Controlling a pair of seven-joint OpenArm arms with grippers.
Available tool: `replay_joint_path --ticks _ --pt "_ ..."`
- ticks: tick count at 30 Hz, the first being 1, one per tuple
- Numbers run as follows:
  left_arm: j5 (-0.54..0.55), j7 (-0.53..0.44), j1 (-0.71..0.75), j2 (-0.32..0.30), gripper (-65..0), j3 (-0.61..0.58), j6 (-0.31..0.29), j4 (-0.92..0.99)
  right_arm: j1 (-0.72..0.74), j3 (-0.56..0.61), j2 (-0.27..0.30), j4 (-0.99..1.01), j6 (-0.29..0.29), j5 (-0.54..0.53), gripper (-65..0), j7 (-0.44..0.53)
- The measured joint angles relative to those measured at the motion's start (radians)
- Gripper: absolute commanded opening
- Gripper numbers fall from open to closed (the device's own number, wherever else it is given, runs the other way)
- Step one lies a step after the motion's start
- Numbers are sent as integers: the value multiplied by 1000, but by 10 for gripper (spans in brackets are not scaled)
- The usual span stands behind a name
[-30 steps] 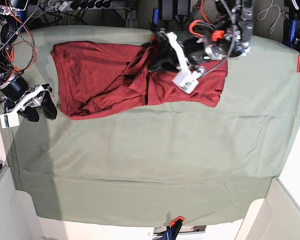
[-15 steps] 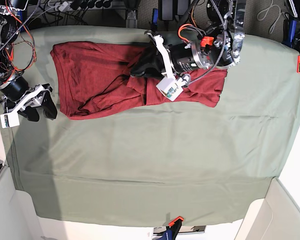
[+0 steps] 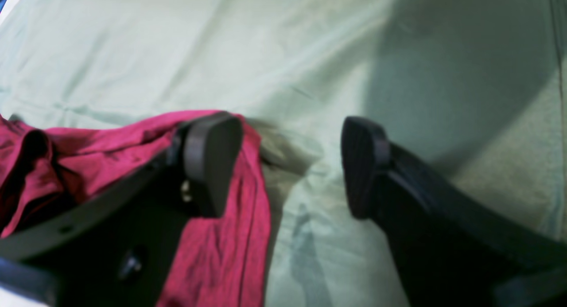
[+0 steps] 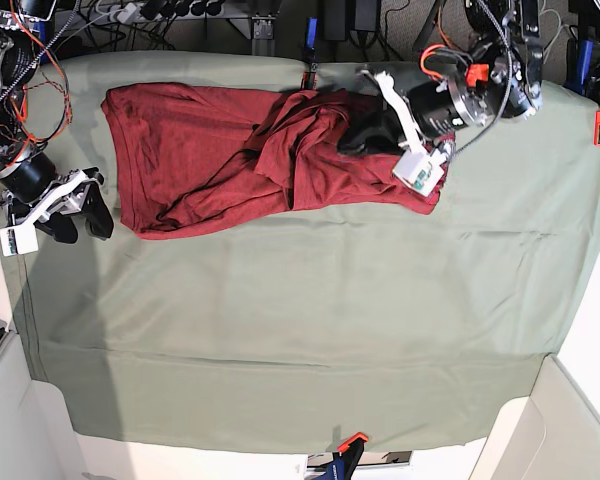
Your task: Fold the T-shirt properly
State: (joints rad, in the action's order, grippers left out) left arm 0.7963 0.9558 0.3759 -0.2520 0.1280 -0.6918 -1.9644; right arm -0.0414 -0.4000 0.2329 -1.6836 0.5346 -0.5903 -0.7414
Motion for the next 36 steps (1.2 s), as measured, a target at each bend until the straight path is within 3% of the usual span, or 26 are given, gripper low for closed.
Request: replay_joint_path --ticks 4,8,12,17,23,30,33,36 --pt "-105 -103 14 -1 -650 -7 1 67 0 0 0 0 0 -1 -266 0" --pt "-108 -145 10 9 -650 -44 3 117 0 0 0 0 0 -1 -267 0" --pt "-109 -149 6 62 -650 -119 3 118 0 0 0 0 0 -24 -266 0" --pt "-164 -143 -37 134 -650 -223 3 119 0 0 0 0 0 -23 -266 -59" --pt "-161 -106 -98 137 -650 -246 3 113 -3 0 21 0 0 -24 -266 -113" --pt "-87 -92 -103 138 -650 -246 3 90 -50 63 44 73 8 -50 -266 -105" --pt "-51 -33 -103 136 -650 -246 3 89 -49 102 38 119 9 -45 -266 -36" --pt "6 8 -102 136 -650 -246 2 72 -32 112 39 142 9 -44 -266 -33"
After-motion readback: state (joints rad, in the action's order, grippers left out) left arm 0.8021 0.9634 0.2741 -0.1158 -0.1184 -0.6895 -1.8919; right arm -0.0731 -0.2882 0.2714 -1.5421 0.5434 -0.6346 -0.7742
